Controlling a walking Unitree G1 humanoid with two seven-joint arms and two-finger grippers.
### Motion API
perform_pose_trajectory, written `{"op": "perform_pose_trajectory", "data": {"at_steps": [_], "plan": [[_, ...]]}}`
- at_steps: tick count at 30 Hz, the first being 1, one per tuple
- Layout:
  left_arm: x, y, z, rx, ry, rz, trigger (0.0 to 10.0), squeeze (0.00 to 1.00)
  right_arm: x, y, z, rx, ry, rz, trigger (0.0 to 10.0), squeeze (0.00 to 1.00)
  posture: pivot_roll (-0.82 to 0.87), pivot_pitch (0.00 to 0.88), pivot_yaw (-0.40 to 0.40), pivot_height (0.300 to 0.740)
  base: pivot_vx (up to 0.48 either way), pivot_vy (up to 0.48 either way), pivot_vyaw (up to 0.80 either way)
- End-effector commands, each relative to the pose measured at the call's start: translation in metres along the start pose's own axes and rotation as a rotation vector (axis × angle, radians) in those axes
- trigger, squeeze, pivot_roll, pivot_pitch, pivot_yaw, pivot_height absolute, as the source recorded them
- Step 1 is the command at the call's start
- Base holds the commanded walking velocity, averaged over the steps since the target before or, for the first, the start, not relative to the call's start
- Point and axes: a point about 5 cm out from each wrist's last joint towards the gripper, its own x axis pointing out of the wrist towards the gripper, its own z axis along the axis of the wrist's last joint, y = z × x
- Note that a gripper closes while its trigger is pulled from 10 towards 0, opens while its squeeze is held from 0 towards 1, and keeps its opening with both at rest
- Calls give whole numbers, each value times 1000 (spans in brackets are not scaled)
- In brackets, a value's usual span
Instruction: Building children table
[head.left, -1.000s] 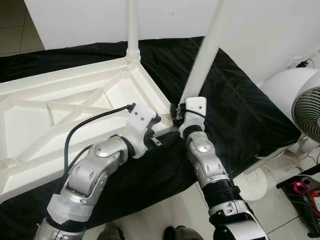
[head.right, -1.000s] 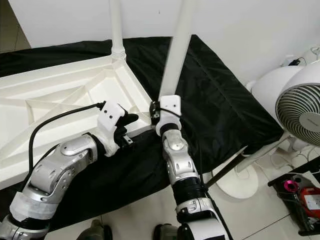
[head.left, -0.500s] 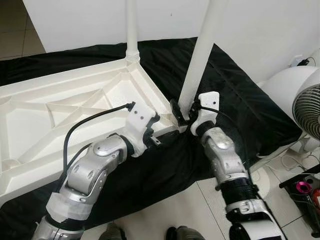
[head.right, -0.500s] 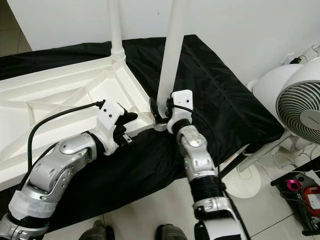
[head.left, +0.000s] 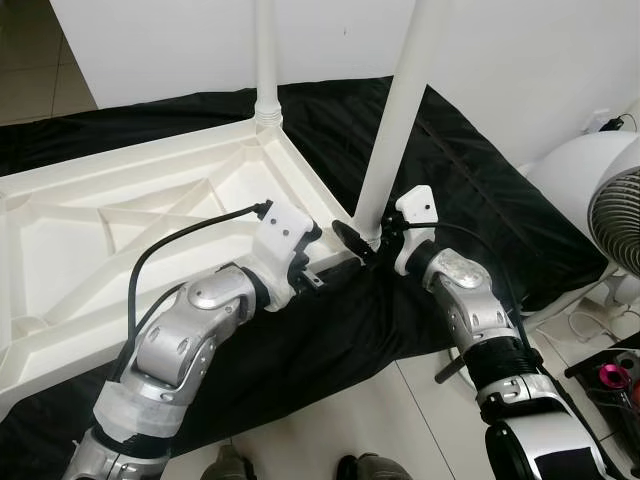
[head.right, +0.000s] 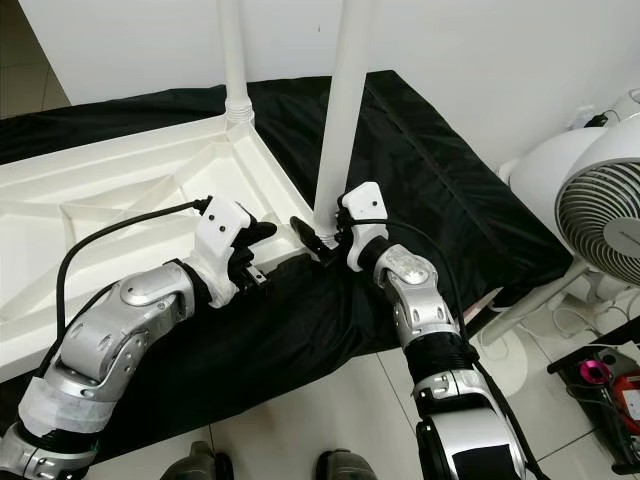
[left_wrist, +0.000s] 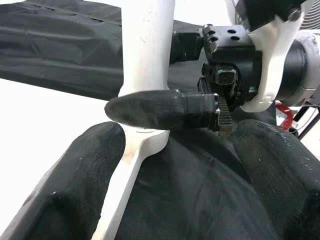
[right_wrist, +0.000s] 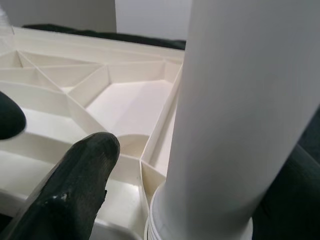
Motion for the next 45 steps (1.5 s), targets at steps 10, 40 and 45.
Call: {"op": "perform_pose_trajectory", "data": {"at_steps": [10,40,45], "plan": [[0,-1,-5,18,34,-8,10000,0,0,-8,-16,-32,84,45,3765,0,-63,43,-10,740,0,0,0],[-1,-3,-5,18,35,-21,10000,0,-10,16,-54,242,98,-158,10000,0,-66,39,-11,740,0,0,0],[-1,-3,-5,20,34,-22,10000,0,-8,17,-56,270,101,-207,10000,0,-61,34,-12,740,0,0,0]]}}
